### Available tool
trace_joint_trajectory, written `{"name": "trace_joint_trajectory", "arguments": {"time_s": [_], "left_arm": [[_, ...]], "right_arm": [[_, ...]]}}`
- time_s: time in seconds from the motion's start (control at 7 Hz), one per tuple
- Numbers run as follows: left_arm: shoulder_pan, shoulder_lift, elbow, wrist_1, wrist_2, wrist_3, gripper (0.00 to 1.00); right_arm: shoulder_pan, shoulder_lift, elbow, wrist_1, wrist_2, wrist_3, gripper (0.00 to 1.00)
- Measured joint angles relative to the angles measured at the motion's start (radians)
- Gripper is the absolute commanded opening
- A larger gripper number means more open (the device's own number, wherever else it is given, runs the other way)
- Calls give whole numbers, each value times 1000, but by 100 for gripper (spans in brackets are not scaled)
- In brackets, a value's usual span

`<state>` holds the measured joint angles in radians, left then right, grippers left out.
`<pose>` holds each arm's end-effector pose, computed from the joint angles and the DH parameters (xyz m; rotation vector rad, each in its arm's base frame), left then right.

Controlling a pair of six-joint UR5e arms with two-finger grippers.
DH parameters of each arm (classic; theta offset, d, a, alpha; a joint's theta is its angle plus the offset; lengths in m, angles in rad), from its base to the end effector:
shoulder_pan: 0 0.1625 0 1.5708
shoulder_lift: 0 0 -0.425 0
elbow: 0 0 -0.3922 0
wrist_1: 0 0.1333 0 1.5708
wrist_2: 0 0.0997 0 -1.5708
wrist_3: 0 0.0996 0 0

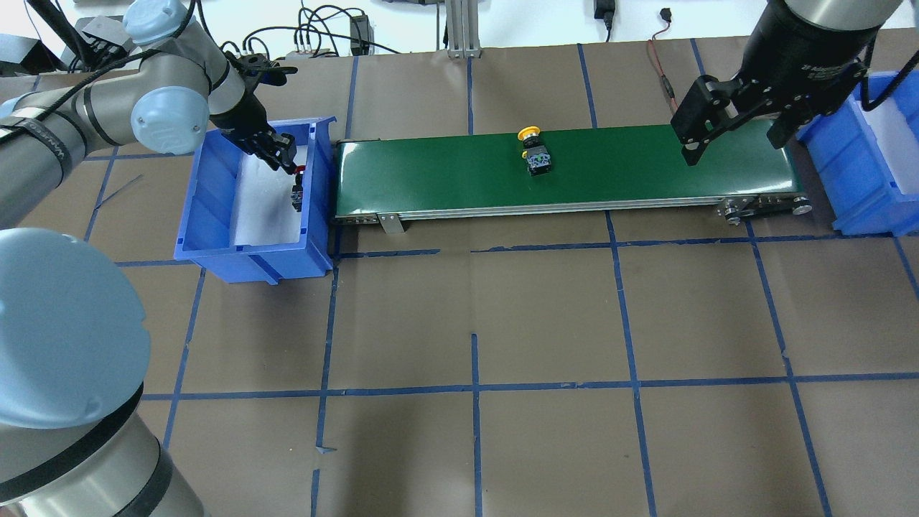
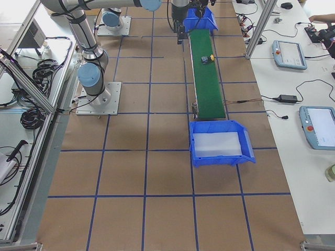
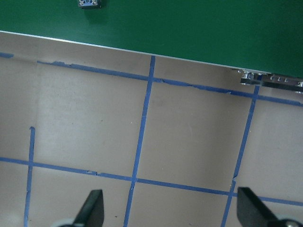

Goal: Transport two buttons from left to right
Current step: 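Lower the right gripper onto the yellow button on the belt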

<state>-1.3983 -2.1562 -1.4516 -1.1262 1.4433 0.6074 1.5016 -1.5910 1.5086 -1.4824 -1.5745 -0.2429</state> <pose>-0.0266 -0.6976 0.2395 -0.6485 -2.9446 0.0430 0.0993 -0.4894 0.5195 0.2723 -3.1270 -0.0102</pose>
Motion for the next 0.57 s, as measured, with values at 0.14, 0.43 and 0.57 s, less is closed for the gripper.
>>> {"name": "trace_joint_trajectory", "arguments": {"time_s": [0.14,0.43,0.57], "left_arm": [[1,0,3,3,0,57,40],[-1,6,3,6,1,190,45],[-1,7,2,14,4,278,49]], "right_arm": [[0,42,-1,-45,1,0,100],[5,146,-3,-159,1,4,100],[23,203,-5,-227,0,9,100]]}}
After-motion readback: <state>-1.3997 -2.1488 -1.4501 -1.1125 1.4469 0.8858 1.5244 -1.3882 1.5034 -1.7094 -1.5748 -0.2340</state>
